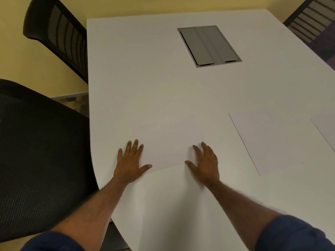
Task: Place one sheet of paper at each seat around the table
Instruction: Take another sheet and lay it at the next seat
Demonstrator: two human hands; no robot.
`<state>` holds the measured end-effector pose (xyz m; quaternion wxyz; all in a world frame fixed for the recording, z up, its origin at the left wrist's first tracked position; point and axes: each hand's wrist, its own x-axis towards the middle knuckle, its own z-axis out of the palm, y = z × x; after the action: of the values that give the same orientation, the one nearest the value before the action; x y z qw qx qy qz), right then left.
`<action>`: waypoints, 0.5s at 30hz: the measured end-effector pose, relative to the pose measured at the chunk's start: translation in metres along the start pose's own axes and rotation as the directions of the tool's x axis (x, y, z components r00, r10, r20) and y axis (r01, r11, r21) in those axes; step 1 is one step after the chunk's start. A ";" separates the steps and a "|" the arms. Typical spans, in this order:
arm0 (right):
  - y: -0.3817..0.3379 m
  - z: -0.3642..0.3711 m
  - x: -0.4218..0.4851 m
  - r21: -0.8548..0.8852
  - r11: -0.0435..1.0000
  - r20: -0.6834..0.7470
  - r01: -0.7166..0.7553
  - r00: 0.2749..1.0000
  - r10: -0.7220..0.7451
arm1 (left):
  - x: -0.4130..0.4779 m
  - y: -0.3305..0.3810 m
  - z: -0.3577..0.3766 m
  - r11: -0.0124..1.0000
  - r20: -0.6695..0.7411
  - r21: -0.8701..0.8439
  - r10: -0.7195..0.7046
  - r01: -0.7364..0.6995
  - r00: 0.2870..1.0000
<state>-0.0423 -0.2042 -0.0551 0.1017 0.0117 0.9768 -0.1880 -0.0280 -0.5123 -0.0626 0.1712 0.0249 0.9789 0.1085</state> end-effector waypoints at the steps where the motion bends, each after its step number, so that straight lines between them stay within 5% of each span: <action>1: 0.007 -0.001 0.005 -0.020 1.000 0.039 0.005 0.999 -0.005 | 0.002 0.001 -0.001 1.000 0.007 0.005 -0.002 0.002 1.000; 7: 0.020 -0.007 0.018 -0.114 0.993 0.146 0.012 0.989 0.005 | 0.006 0.005 -0.009 0.999 0.066 0.050 -0.010 0.007 0.998; 15: 0.025 -0.038 0.011 -0.066 0.998 0.077 0.022 0.997 -0.016 | -0.012 0.012 -0.025 1.000 -0.016 0.014 -0.009 0.009 1.000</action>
<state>-0.0592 -0.1674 -0.0321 0.1375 -0.0082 0.9780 -0.1563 -0.0252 -0.5072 -0.0327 0.1637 0.0209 0.9811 0.1011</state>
